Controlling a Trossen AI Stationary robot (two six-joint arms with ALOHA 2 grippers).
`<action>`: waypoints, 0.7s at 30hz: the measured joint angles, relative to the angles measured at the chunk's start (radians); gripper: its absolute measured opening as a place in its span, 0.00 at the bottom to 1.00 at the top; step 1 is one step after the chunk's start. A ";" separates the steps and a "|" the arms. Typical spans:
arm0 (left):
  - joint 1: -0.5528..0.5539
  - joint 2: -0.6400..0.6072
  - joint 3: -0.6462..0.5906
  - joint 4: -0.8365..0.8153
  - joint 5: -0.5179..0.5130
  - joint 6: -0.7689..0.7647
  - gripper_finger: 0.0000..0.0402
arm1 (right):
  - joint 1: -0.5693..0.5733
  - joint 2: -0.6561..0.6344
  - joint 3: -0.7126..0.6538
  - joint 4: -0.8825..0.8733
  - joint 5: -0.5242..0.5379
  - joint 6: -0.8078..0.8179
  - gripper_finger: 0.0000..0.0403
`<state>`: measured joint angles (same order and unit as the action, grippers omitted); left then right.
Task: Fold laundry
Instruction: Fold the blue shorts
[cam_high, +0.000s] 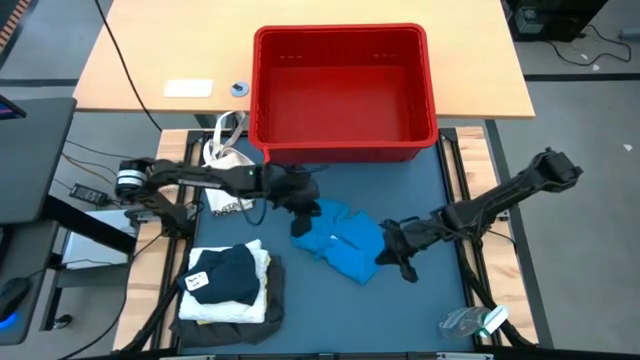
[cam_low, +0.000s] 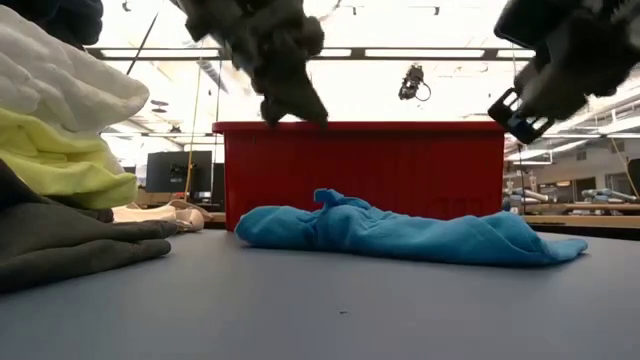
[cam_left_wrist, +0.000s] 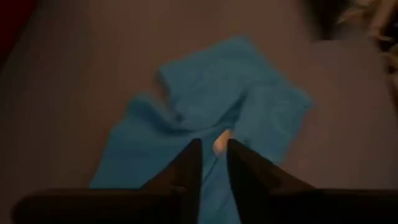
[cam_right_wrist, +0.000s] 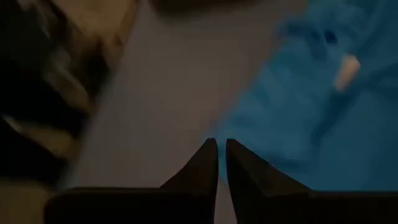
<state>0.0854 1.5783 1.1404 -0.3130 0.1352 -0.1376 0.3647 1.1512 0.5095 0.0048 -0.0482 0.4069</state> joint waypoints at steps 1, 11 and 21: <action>-0.021 -0.003 -0.002 0.032 -0.001 0.022 0.22 | -0.002 -0.004 0.009 -0.064 -0.011 -0.046 0.11; -0.291 0.146 -0.001 0.400 -0.210 0.232 0.58 | -0.029 0.060 0.051 -0.334 -0.032 -0.403 0.41; -0.347 0.267 -0.001 0.460 -0.229 -0.114 0.58 | -0.074 0.325 0.076 -0.335 0.006 -0.113 0.43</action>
<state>-0.2617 1.8450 1.1396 0.1470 -0.0937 -0.2512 0.2904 1.4764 0.5850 -0.3300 -0.0418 0.2942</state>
